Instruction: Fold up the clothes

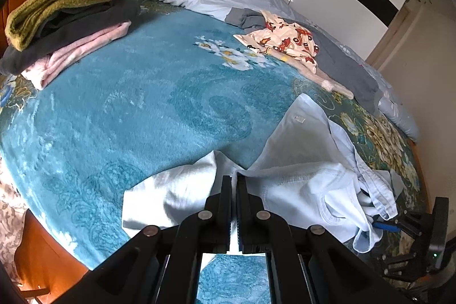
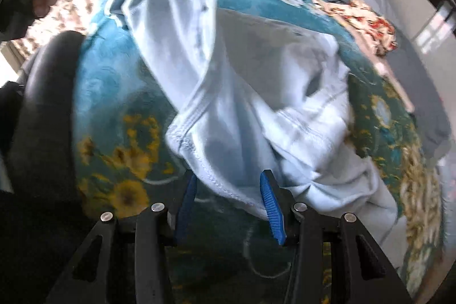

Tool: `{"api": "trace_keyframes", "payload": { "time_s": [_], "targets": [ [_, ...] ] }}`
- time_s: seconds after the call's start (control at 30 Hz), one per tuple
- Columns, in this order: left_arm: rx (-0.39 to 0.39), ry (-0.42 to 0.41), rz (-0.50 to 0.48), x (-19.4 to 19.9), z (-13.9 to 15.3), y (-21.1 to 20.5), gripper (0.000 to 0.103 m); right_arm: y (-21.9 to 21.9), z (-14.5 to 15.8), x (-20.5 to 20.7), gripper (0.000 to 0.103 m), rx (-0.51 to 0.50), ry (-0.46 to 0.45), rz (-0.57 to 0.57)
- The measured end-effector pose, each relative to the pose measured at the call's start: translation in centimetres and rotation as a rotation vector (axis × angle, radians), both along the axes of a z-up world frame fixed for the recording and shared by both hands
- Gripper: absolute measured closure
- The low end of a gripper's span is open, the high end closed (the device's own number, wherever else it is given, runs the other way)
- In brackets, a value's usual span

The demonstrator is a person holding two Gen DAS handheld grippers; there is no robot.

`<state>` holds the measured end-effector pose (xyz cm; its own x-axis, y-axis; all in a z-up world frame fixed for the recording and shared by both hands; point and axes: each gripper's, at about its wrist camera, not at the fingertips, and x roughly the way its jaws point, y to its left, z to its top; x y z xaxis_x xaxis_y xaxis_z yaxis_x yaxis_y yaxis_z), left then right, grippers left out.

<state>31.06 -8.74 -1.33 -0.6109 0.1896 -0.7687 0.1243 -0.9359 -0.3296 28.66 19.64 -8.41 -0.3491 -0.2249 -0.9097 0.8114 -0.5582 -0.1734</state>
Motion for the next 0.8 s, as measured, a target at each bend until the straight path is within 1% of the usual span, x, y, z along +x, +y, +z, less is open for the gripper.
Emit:
{"api": "trace_keyframes", "payload": {
  "time_s": [0.03,0.07,0.1,0.17,0.23,0.33,0.4,0.57,0.7,0.8],
  "targets": [
    [0.0,-0.001,0.0,0.0,0.0,0.0,0.1,0.2,0.0,-0.2,0.07,-0.004,0.007,-0.021],
    [-0.001,0.0,0.0,0.1,0.0,0.0,0.1,0.5,0.2,-0.7,0.088,-0.03,-0.002,-0.055],
    [-0.004,0.003,0.0,0.1,0.1,0.0,0.1,0.8,0.6,-1.2,0.097,-0.056,-0.005,-0.092],
    [-0.009,0.011,0.009,0.2,0.4,0.2,0.1,1.4,1.7,-2.0,0.097,-0.109,0.004,-0.155],
    [-0.009,0.036,0.016,0.3,1.1,0.1,0.1,2.2,3.6,-3.0,0.098,-0.182,0.029,-0.223],
    [-0.035,0.089,0.023,0.3,2.9,0.2,0.1,3.0,7.7,-4.4,0.099,-0.297,0.108,-0.304],
    [-0.059,0.147,0.018,0.1,5.2,0.5,0.1,3.2,11.0,-5.4,0.099,-0.351,0.19,-0.334],
    [-0.149,0.322,-0.008,-0.3,13.3,1.9,0.1,3.3,18.7,-6.9,0.099,-0.431,0.413,-0.38],
    [-0.195,0.463,-0.011,0.5,20.4,3.0,0.1,4.1,25.4,-6.7,0.099,-0.514,0.58,-0.422],
    [-0.222,0.57,-0.005,2.3,24.7,3.7,0.1,4.8,30.3,-5.2,0.099,-0.57,0.703,-0.433]
  ]
}}
